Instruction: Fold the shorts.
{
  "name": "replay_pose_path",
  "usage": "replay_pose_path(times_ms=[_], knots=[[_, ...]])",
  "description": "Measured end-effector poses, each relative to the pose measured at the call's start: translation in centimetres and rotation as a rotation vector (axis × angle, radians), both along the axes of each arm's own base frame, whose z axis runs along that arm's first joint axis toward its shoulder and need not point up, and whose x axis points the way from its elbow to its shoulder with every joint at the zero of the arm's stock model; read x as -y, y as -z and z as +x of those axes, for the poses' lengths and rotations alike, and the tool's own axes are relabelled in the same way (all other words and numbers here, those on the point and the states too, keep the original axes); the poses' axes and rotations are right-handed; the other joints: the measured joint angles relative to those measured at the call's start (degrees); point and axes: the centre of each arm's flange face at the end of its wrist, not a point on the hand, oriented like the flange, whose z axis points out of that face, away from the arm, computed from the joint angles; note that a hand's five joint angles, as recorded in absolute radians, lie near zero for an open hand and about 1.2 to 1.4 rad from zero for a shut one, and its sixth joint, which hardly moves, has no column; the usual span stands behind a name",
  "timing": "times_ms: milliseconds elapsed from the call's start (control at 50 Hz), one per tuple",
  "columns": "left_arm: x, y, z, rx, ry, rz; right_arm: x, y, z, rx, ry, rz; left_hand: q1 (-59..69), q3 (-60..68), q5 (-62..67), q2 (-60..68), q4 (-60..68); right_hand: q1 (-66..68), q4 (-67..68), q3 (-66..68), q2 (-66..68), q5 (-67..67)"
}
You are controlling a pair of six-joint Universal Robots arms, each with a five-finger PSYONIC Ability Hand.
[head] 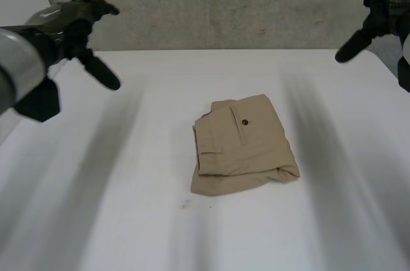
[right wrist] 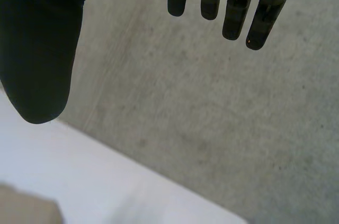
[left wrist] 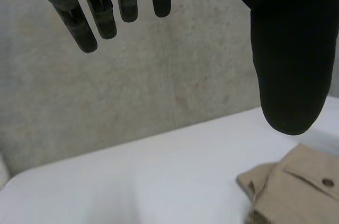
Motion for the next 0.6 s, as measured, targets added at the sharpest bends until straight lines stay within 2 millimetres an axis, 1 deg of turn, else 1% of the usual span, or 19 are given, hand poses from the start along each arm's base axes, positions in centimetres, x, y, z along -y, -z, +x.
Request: replay_pose_path(times_ms=[20, 80, 200, 360, 600], knots=[[-0.5, -0.2, 0.5, 0.006, -0.008, 0.012, -0.3, 0.2, -0.1, -0.019, 0.0, 0.02, 0.0, 0.0, 0.0, 0.0, 0.0, 0.0, 0.0, 0.0, 0.0, -0.01], [-1.2, -0.6, 1.1, 0.012, -0.016, 0.018, -0.8, 0.7, -0.3, -0.046, -0.001, 0.052, 0.0, 0.0, 0.0, 0.0, 0.0, 0.0, 0.0, 0.0, 0.0, 0.0], [-1.8, -0.8, 1.2, 0.012, -0.013, 0.016, -1.1, 1.5, -0.3, -0.066, -0.008, 0.079, 0.0, 0.0, 0.0, 0.0, 0.0, 0.0, 0.0, 0.0, 0.0, 0.0], [-1.8, 0.3, 1.0, 0.024, -0.006, 0.045, -1.3, 1.8, -0.2, -0.066, -0.019, 0.08, 0.0, 0.0, 0.0, 0.0, 0.0, 0.0, 0.0, 0.0, 0.0, 0.0], [-1.2, 0.8, 0.8, 0.017, -0.007, 0.016, -1.3, 2.3, 0.0, -0.07, -0.036, 0.091, 0.0, 0.0, 0.0, 0.0, 0.0, 0.0, 0.0, 0.0, 0.0, 0.0]])
